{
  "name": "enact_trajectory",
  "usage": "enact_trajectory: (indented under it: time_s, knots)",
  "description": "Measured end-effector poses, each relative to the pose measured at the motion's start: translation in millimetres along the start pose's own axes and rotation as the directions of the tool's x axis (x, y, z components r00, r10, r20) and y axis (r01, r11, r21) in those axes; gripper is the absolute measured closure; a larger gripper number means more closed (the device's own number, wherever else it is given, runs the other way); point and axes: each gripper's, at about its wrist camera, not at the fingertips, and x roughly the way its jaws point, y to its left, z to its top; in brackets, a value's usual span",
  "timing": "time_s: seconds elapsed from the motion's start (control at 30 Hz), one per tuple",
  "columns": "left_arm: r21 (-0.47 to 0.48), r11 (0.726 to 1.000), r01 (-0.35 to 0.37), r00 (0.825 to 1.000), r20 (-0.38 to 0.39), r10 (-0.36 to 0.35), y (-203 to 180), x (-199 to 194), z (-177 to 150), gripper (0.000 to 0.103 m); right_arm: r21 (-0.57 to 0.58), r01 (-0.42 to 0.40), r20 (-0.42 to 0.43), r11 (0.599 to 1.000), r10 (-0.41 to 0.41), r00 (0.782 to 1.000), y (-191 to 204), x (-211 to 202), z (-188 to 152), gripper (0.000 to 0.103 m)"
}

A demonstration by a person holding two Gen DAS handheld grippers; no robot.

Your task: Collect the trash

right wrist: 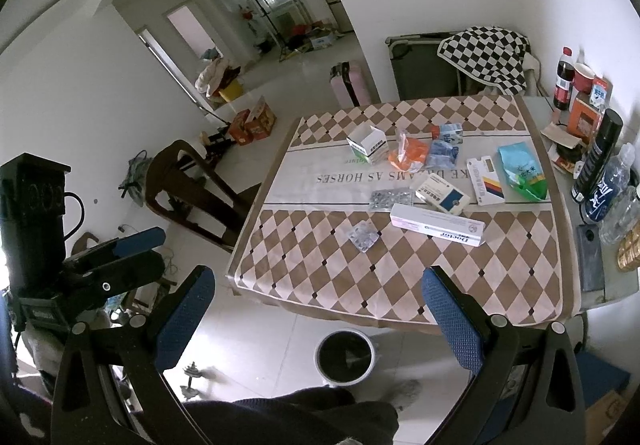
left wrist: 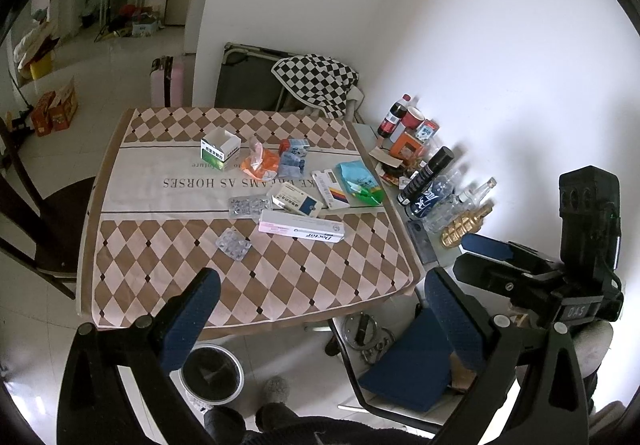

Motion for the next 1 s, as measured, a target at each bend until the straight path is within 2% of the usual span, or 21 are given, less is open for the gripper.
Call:
enact_trajectory:
  time_s: [1.0]
  knots:
    - [0.005,1.000,-0.003,1.000,0.011,0.003,-1.1,-4.9,-0.9,0.000,-0.004,-0.002,0.007,1.000,0.002,1.000,2.1,-5.4,-1.3,0.000]
